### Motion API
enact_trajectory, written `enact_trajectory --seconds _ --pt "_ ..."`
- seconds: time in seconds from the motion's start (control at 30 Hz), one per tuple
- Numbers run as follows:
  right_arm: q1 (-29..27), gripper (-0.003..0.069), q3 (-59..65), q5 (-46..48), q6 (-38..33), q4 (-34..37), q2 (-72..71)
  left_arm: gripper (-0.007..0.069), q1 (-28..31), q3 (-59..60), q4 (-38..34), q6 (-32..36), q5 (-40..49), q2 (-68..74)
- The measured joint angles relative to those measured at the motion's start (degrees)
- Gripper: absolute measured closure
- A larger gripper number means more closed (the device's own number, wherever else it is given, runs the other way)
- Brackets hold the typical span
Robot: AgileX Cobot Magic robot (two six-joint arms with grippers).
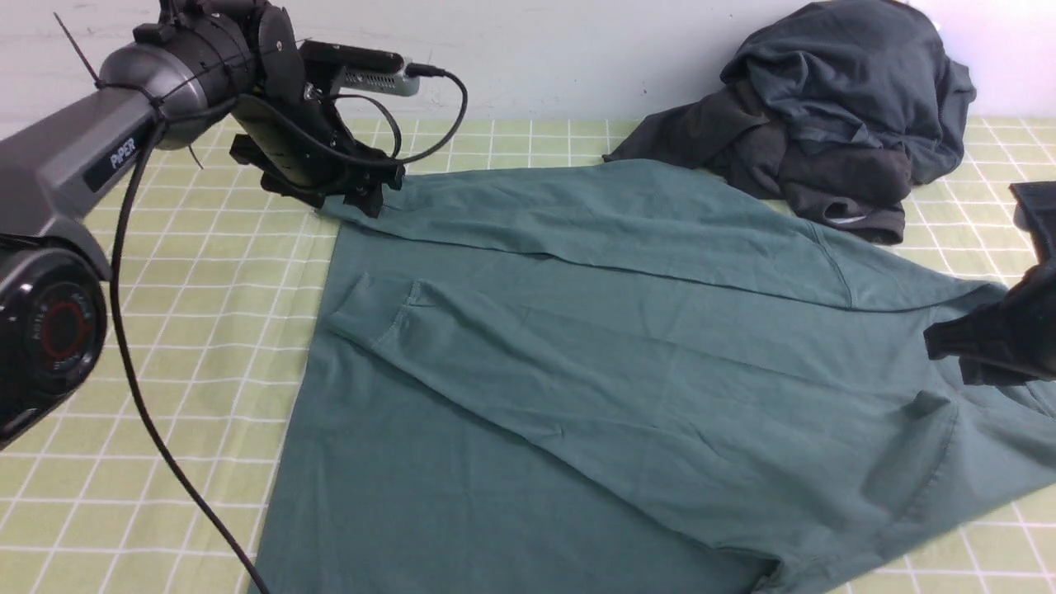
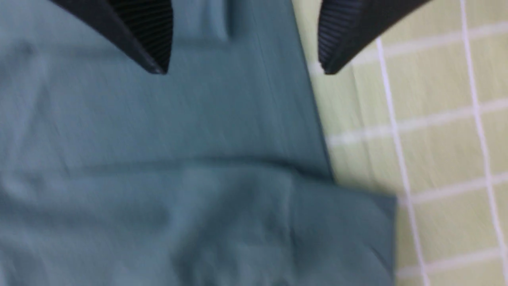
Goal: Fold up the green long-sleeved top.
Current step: Use the left arm to clamp the cuff farthest from it, then use the left arm to drag and drop the cuff onto the cuff closest to the left arm
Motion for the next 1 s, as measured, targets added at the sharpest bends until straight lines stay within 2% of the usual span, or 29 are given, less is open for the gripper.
enact_trajectory --seconds 0.2,0.37,0.5,0.6,0.67,0.7,0.93,1.0 --pt "0.00 0.0369 0.00 0.50 -4.06 3.96 0.00 0.0132 4.09 -14.08 -2.70 -10.33 -0.28 11.84" --pt "0.00 0.0374 0.02 0.80 -12.50 12.26 0.00 0.0146 5.99 -21.43 -7.02 -9.55 -3.26 19.18" --pt "0.00 0.0382 0.06 1.24 -17.48 16.92 0.00 0.0246 5.86 -23.03 -8.27 -6.52 -5.17 20.73" --pt "0.00 0.0398 0.06 1.43 -20.78 18.99 0.00 0.0491 5.43 -23.28 -10.68 -1.31 -5.76 21.12" --pt "0.00 0.0411 0.06 1.65 -21.35 19.00 0.00 0.0575 5.12 -24.68 -11.24 1.02 -4.12 21.43" --pt "0.00 0.0414 0.06 1.80 -21.42 19.00 0.00 0.0579 5.03 -25.10 -11.22 1.21 -3.50 21.43" --pt "0.00 0.0467 0.06 2.70 -21.98 19.12 -3.31 0.0587 4.28 -38.09 -12.70 3.00 16.44 19.40" --pt "0.00 0.0475 0.06 2.70 -22.50 19.15 -5.10 0.0587 4.28 -38.39 -13.99 2.67 18.07 16.48"
